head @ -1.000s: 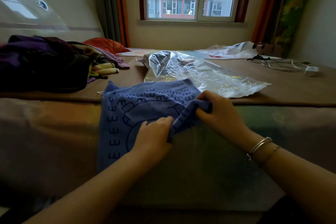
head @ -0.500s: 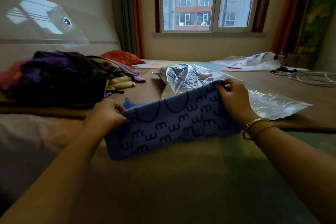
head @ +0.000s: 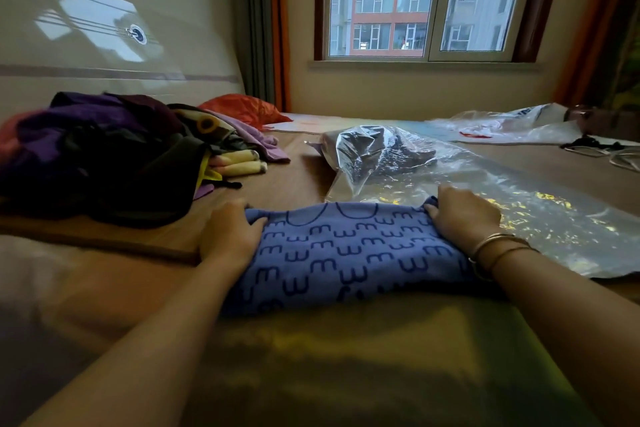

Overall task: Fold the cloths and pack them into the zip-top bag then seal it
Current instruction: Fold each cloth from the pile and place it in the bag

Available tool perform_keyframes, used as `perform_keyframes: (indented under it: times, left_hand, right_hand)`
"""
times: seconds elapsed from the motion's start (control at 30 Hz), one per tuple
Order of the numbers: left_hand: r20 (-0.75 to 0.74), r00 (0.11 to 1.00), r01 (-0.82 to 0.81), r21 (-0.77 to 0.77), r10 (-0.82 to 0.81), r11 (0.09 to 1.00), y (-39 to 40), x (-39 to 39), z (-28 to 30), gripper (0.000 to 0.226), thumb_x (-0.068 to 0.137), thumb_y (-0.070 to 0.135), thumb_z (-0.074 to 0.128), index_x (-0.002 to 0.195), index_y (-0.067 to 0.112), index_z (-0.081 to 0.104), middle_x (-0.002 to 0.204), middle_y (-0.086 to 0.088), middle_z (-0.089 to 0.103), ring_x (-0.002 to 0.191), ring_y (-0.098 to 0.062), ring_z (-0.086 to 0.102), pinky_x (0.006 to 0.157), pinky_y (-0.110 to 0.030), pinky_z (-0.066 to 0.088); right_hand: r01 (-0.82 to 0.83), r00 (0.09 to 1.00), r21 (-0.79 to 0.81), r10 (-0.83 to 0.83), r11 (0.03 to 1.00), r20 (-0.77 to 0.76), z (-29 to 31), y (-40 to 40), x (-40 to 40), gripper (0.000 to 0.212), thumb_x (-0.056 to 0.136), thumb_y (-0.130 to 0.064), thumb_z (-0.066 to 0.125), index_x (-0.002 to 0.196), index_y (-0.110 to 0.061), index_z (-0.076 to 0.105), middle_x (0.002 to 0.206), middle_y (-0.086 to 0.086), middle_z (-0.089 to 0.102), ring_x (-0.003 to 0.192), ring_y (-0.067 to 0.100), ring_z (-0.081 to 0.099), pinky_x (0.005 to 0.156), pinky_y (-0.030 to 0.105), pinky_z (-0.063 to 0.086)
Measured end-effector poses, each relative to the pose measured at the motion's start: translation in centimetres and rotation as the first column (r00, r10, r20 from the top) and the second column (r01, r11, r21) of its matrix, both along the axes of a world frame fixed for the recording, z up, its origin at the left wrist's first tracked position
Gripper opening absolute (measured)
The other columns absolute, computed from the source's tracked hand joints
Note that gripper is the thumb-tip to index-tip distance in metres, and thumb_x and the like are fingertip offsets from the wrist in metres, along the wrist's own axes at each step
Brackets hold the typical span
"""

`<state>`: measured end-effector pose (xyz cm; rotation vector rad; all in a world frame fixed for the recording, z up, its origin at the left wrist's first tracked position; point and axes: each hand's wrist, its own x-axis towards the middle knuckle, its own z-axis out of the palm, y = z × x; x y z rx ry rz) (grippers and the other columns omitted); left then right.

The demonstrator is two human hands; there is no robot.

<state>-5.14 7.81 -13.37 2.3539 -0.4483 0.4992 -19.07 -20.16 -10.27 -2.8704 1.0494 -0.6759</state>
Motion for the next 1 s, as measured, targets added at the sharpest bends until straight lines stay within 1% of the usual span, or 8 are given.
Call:
perform_keyframes:
  times: [0.17, 0.3, 0.4, 0.53, 0.6, 0.67, 0.87, 1.0]
  left_hand:
    - [-0.065, 0.984, -0.161, 0.067, 0.165, 0.985, 1.1, -0.6, 0.6, 0.071, 0.085, 0.049, 0.064, 0.136, 0.008, 0.038, 0.139, -0.016, 0.04, 0.125, -0.035, 0.043, 0.098, -0.046, 0.042]
    - [-0.178, 0.955, -0.22, 0.107, 0.236, 0.97, 2.6, -1.9, 0.7, 0.076, 0.085, 0.055, 0.058, 0.138, 0.004, 0.039, 0.14, -0.019, 0.042, 0.126, -0.037, 0.044, 0.1, -0.046, 0.041]
    - [-0.213, 0.941, -0.241, 0.121, 0.262, 0.963, 3.6, -3.7, 0.5, 0.074, 0.083, 0.057, 0.058, 0.134, 0.004, 0.044, 0.137, -0.02, 0.045, 0.124, -0.038, 0.044, 0.098, -0.046, 0.041]
    - [-0.396, 0.901, -0.205, -0.025, 0.179, 0.978, 4.0, -6.5, 1.0, 0.083, 0.086, 0.05, 0.062, 0.144, 0.001, 0.027, 0.147, -0.02, 0.026, 0.13, -0.039, 0.037, 0.098, -0.044, 0.038]
    - [-0.453, 0.881, -0.199, -0.092, 0.137, 0.976, 4.1, -7.5, 1.2, 0.085, 0.085, 0.044, 0.065, 0.144, 0.0, 0.023, 0.147, -0.021, 0.023, 0.127, -0.039, 0.039, 0.093, -0.043, 0.041]
    - [-0.5, 0.863, -0.181, -0.164, 0.076, 0.97, 4.2, -8.2, 1.0, 0.088, 0.083, 0.04, 0.07, 0.144, -0.001, 0.021, 0.145, -0.023, 0.029, 0.125, -0.039, 0.042, 0.094, -0.044, 0.042]
    - [-0.663, 0.722, -0.072, -0.355, -0.197, 0.932, 5.6, -10.4, 0.4, 0.078, 0.077, 0.034, 0.077, 0.132, -0.007, 0.041, 0.129, -0.023, 0.053, 0.111, -0.038, 0.056, 0.091, -0.045, 0.049]
    - [-0.624, 0.715, 0.074, -0.383, -0.317, 0.921, 5.8, -12.6, 1.7, 0.037, 0.085, 0.023, 0.07, 0.107, -0.003, 0.057, 0.099, -0.018, 0.062, 0.073, -0.024, 0.058, 0.062, -0.032, 0.047]
  right_hand:
    - [0.097, 0.988, 0.103, -0.083, 0.99, -0.128, 0.5, 0.7, -2.1, 0.07, 0.095, -0.058, 0.036, 0.133, 0.0, 0.039, 0.12, 0.018, 0.058, 0.106, 0.034, 0.058, 0.069, 0.034, 0.04]
    - [-0.032, 0.983, 0.358, 0.094, 0.933, -0.156, 2.1, 2.1, -4.8, 0.054, 0.094, -0.046, 0.049, 0.116, 0.002, 0.056, 0.1, 0.014, 0.056, 0.092, 0.028, 0.054, 0.071, 0.029, 0.036]
    - [-0.066, 0.985, 0.516, 0.138, 0.854, -0.101, 3.3, 3.8, -6.9, 0.052, 0.092, -0.036, 0.057, 0.127, 0.0, 0.048, 0.126, 0.019, 0.051, 0.112, 0.029, 0.05, 0.08, 0.027, 0.034]
    - [-0.319, 0.939, 0.798, 0.058, 0.512, 0.338, 3.5, 5.8, -9.2, 0.044, 0.088, -0.015, 0.064, 0.12, 0.013, 0.053, 0.118, 0.028, 0.059, 0.108, 0.041, 0.058, 0.097, 0.046, 0.047]
    - [-0.421, 0.89, 0.859, -0.049, 0.29, 0.452, 3.4, 6.8, -10.5, 0.033, 0.089, -0.01, 0.06, 0.114, 0.011, 0.056, 0.105, 0.031, 0.064, 0.089, 0.04, 0.065, 0.085, 0.048, 0.055]
    - [-0.426, 0.888, 0.883, -0.092, 0.197, 0.45, 3.4, 7.5, -11.8, 0.024, 0.088, -0.013, 0.059, 0.106, 0.003, 0.059, 0.085, 0.024, 0.068, 0.063, 0.031, 0.067, 0.059, 0.038, 0.059]
    - [-0.399, 0.899, 0.895, -0.104, 0.202, 0.425, 4.1, 8.3, -16.6, 0.019, 0.086, -0.018, 0.064, 0.094, -0.001, 0.059, 0.063, 0.018, 0.068, 0.057, 0.026, 0.065, 0.045, 0.031, 0.056]
    - [-0.357, 0.928, 0.907, -0.032, 0.223, 0.372, 2.5, 9.1, -18.6, 0.015, 0.092, -0.018, 0.055, 0.086, -0.005, 0.059, 0.07, 0.01, 0.065, 0.063, 0.02, 0.061, 0.046, 0.025, 0.054]
